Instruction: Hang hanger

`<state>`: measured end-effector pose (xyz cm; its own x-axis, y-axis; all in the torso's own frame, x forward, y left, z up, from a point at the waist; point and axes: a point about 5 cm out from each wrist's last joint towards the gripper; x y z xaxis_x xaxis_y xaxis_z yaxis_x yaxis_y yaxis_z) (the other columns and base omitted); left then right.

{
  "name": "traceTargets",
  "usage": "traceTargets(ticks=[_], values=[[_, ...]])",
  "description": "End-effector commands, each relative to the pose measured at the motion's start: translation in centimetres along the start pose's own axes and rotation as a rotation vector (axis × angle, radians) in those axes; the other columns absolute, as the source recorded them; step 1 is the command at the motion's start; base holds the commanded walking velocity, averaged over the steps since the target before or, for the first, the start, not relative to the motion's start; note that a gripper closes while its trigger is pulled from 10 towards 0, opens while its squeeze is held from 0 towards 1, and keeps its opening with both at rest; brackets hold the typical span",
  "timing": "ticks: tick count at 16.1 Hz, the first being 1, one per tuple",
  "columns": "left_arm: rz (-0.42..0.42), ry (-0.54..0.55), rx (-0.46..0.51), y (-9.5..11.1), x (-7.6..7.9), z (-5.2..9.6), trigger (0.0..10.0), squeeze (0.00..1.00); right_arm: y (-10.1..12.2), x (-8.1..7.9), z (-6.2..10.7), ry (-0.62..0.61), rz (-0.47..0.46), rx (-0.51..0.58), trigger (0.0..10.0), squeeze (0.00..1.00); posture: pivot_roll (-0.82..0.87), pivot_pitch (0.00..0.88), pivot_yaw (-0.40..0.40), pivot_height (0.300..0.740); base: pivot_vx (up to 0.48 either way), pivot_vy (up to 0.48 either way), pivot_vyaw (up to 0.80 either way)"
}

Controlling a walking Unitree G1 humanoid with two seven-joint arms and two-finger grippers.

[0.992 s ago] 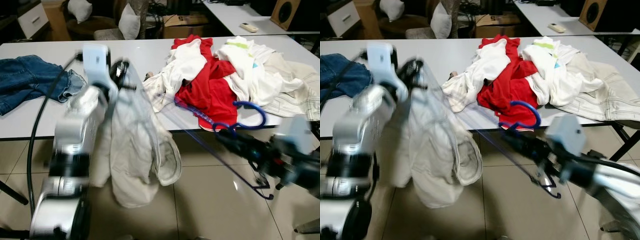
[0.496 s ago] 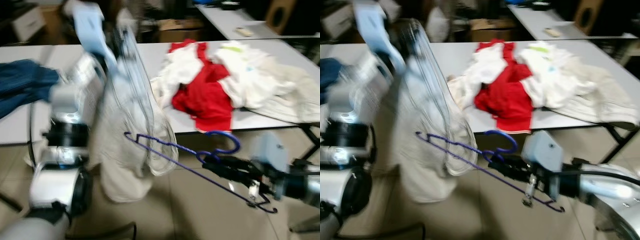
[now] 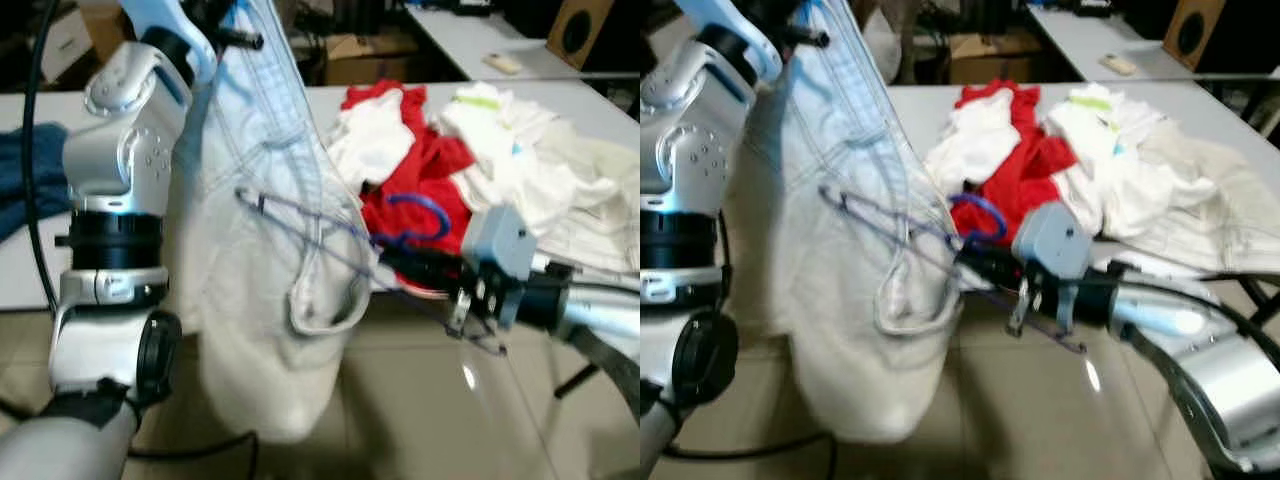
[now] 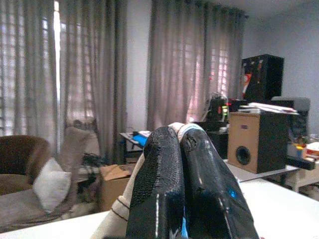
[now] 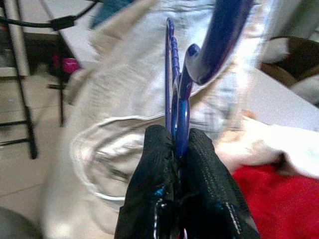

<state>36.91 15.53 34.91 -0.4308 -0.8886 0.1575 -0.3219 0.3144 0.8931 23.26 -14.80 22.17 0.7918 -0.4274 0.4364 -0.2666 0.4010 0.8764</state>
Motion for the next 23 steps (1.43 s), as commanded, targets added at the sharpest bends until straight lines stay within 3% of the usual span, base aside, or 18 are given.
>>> traceTargets(ticks=[1,9,14,16,17,20,22,23], values=[[-0.012,-0.047,0.054,1.5,1.2,-0.5,10.0,0.0,0.0,0.6,-0.4,-0.027,0.016,0.002,10.0,0.0,-0.13,0.0,0.018,0.74,0.364,0.0,0.0],[-0.001,-0.074,0.067,2.0,1.9,-0.9,10.0,0.0,0.2,1.4,-1.6,-0.042,0.025,0.03,10.0,0.0,-0.13,0.0,0.015,0.74,0.352,0.0,0.0],[-0.027,-0.145,0.078,2.9,3.2,-1.6,10.0,0.0,0.1,0.8,-2.1,0.06,0.012,0.019,10.0,0.0,-0.12,0.0,0.011,0.74,0.0,0.0,0.0],[-0.03,-0.19,0.088,3.3,4.0,-1.6,10.0,0.0,-0.2,1.6,-2.9,0.047,0.017,-0.018,10.0,0.0,-0.12,0.0,0.008,0.74,0.0,0.0,0.0],[-0.016,-0.241,0.108,4.2,4.8,-1.8,10.0,0.0,-0.8,3.9,-4.4,-0.004,0.024,-0.087,10.0,0.0,-0.11,0.0,0.005,0.74,0.0,0.0,0.0],[-0.009,-0.276,0.136,5.1,5.4,-2.1,10.0,0.0,-1.1,6.5,-5.5,-0.073,0.03,-0.148,10.0,0.0,-0.1,0.0,0.002,0.74,0.0,0.0,0.0],[-0.004,-0.316,0.212,7.1,6.1,-2.5,10.0,0.0,-0.1,12.6,-6.4,-0.305,0.146,-0.204,10.0,0.0,-0.1,0.0,0.002,0.74,0.0,0.0,0.0],[-0.005,-0.319,0.229,7.5,6.2,-2.5,10.0,0.0,0.4,13.6,-6.5,-0.355,0.162,-0.195,10.0,0.0,-0.1,0.0,0.002,0.74,0.0,0.0,0.0]])
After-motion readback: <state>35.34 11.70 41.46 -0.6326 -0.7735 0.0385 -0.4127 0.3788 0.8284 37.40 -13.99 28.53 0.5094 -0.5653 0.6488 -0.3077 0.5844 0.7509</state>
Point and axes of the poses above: a point about 5 cm out from each wrist's last joint towards the gripper, its own z axis pointing back from the gripper into the wrist, its own y axis along the axis of the wrist's last joint, x = y × z, and after that the axes turned 10 degrees about z, right-handed
